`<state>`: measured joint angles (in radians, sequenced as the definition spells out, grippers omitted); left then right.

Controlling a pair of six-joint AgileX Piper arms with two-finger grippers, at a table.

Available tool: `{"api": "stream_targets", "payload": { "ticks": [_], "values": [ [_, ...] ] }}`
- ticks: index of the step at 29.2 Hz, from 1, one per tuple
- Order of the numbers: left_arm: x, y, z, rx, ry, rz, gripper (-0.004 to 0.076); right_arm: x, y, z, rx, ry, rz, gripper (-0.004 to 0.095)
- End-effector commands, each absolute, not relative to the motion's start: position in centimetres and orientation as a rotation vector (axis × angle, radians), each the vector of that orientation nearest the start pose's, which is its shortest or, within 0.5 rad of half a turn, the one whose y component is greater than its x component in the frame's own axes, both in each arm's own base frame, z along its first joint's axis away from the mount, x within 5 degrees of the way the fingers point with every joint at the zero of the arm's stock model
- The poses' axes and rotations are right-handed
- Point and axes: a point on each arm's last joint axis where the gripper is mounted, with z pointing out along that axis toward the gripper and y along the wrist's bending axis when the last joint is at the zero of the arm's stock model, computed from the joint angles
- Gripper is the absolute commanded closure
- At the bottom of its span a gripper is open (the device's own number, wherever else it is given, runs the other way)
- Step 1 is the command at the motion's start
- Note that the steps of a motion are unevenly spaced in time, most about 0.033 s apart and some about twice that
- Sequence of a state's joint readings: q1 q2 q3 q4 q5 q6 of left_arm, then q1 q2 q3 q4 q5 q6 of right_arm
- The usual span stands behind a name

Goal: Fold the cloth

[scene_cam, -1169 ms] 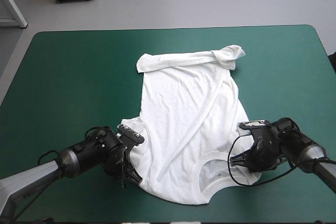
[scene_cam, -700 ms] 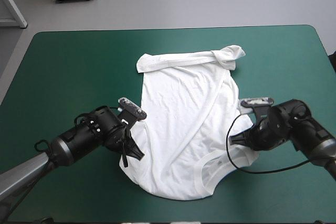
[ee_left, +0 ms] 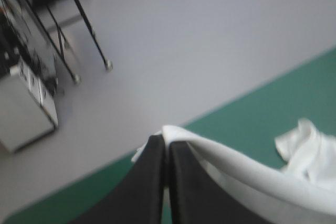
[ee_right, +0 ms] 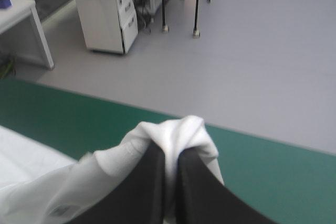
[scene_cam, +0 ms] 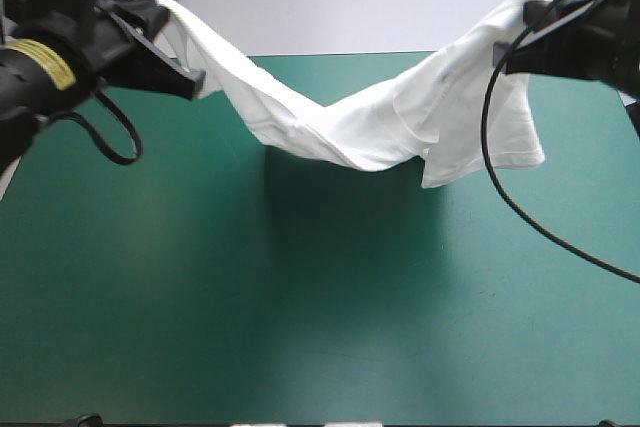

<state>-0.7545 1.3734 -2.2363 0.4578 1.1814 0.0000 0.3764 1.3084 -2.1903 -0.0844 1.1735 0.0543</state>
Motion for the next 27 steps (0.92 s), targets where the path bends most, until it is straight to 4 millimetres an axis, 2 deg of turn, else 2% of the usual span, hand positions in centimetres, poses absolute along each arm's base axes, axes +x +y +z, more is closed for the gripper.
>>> {"api": "stream_targets", "payload": {
  "ticks": [1, 3, 6, 9, 17, 20, 21, 23, 25, 27],
  "values": [
    [12.9, -7.7, 67.0, 0.382, 1.256, -0.130, 0.0746, 14.0, 4.7, 66.0, -0.237, 1.410, 0.216, 0.0924],
    [11.7, -6.9, 68.8, 0.335, 1.106, -0.166, 0.0745, 13.4, 4.7, 67.2, -0.235, 1.323, 0.226, 0.0924],
    [10.6, -6.6, 70.5, 0.296, 0.931, -0.221, 0.0745, 12.3, 4.3, 68.7, -0.232, 1.196, 0.221, 0.0924],
    [9.8, -6.5, 71.4, 0.275, 0.813, -0.249, 0.0745, 10.9, 4.1, 70.1, -0.251, 1.045, 0.202, 0.0924],
    [8.7, -6.6, 72.4, 0.258, 0.651, -0.325, 0.0745, 8.2, 3.7, 71.7, -0.262, 0.832, 0.238, 0.0922],
    [9.2, -6.8, 72.0, 0.283, 0.704, -0.314, 0.0746, 8.2, 3.7, 71.8, -0.261, 0.825, 0.244, 0.0922],
    [9.8, -7.2, 71.7, 0.297, 0.756, -0.291, 0.0745, 8.5, 3.7, 71.7, -0.260, 0.844, 0.236, 0.0922],
    [11.6, -8.3, 70.6, 0.331, 0.874, -0.243, 0.0745, 10.7, 4.1, 70.7, -0.249, 0.964, 0.207, 0.0922],
    [14.0, -9.9, 69.3, 0.363, 0.992, -0.169, 0.0746, 14.1, 4.9, 69.1, -0.230, 1.132, 0.174, 0.0922],
    [17.6, -11.9, 67.0, 0.404, 1.174, -0.036, 0.0746, 17.8, 5.6, 67.1, -0.206, 1.306, 0.124, 0.0923]
  ]
}}
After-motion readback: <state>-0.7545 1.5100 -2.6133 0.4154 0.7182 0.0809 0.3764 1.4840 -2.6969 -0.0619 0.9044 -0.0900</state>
